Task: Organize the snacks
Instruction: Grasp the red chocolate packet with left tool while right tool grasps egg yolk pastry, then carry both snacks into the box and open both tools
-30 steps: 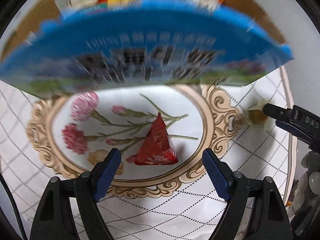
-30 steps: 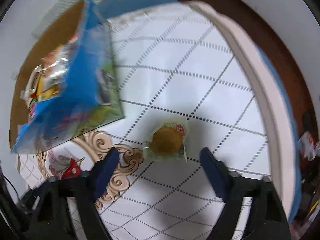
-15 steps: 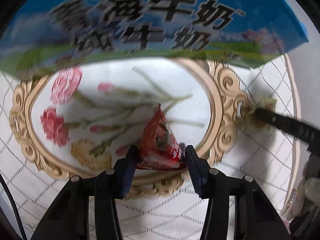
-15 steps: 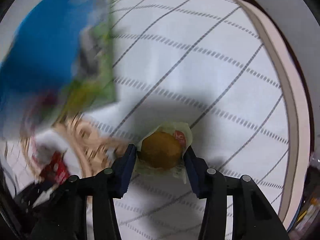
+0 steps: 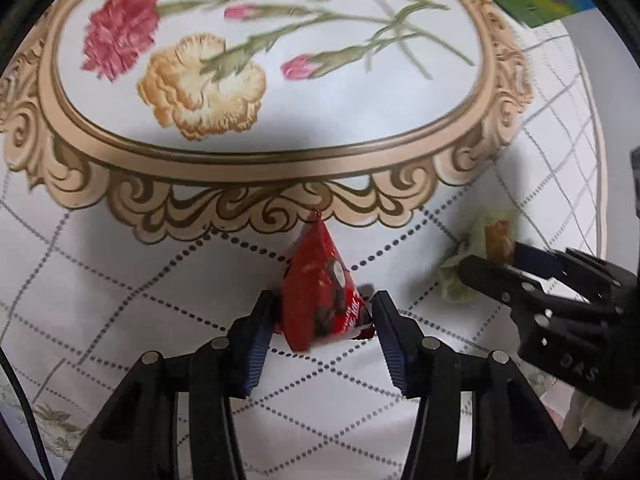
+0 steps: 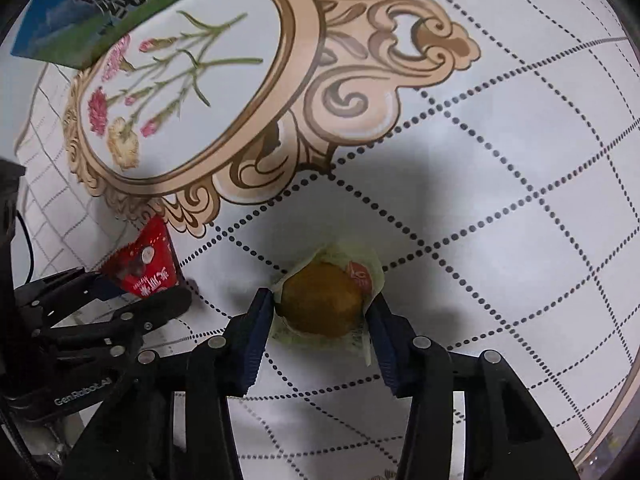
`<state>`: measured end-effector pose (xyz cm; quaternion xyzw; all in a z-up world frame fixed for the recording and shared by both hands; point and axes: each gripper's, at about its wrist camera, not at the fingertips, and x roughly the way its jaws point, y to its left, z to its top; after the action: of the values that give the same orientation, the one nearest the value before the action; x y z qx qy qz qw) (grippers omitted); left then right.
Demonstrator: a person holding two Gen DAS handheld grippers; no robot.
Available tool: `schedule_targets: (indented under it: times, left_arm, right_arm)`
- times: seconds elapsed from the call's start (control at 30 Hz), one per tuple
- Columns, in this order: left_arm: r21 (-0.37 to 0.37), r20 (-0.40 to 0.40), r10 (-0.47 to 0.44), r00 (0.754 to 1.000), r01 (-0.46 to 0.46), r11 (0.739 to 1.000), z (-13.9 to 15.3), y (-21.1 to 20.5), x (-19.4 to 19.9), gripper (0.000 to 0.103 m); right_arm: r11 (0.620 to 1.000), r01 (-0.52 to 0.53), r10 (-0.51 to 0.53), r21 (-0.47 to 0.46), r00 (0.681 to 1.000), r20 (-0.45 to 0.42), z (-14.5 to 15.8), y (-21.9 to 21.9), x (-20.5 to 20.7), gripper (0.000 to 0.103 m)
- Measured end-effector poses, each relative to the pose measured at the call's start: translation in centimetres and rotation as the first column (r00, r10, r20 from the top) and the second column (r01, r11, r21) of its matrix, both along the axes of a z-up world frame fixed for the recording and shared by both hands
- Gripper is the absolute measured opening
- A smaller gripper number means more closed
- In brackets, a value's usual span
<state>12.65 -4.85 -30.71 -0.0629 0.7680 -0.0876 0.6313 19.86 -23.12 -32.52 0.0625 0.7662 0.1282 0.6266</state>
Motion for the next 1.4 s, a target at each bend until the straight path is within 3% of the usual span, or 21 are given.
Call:
schedule_targets:
  times: [0.37, 0.57, 0.7, 0.83, 1.0, 1.1, 1.23, 1.4]
  left_arm:
    - [0.04, 0.01, 0.023, 1.0, -0.023, 0.999, -1.8, -0.6, 1.3, 0.046]
    - [0.04, 0.065, -0.006, 0.998, 0.003, 0.999, 0.9, -0.3, 1.5, 0.043]
    - [0.004, 0.134, -0.017, 0.991, 0.017, 1.0, 4.8, -0.5, 1.8, 0.043]
    - [-0.041, 0.245, -0.009, 0.97, 0.019, 0.999, 10.6, -0.4, 3.7, 0.043]
    - [-0.105, 0.382, 0.025, 0.924, 0.016, 0.994, 18.4, 0.1, 8.4, 0.043]
    - [-0.119, 0.43, 0.048, 0.902, 0.004, 0.993, 21.1, 0.6, 12.0, 0.043]
    - [-0.114, 0.435, 0.068, 0.898, -0.02, 0.993, 21.7, 1.5, 16.8, 0.043]
    - [-0.102, 0.303, 0.084, 0.949, -0.055, 0.993, 17.6, 2.7, 22.7, 0.043]
  right_arm:
    - [0.998, 0.048, -0.048, -0.046, 0.999, -0.015, -2.8, 0.0, -0.2, 0.052]
    - [0.997, 0.012, -0.01, -0.072, 0.999, 0.032, -3.0, 3.2, 0.4, 0.048]
    - [1.0, 0.011, -0.009, -0.026, 0.996, 0.084, -0.3, 3.5, 0.3, 0.047]
    - [0.998, 0.032, -0.039, 0.05, 0.988, 0.152, 4.1, 2.7, 1.1, 0.047]
    - [0.988, 0.045, -0.084, 0.144, 0.958, 0.273, 11.3, 2.2, 4.6, 0.047]
    - [0.982, 0.049, -0.111, 0.185, 0.932, 0.345, 15.6, 1.5, 7.2, 0.047]
    - [0.983, 0.05, -0.122, 0.178, 0.9, 0.419, 18.8, 1.4, 11.6, 0.047]
    - [0.987, 0.079, -0.13, 0.14, 0.905, 0.405, 17.9, 1.4, 17.7, 0.047]
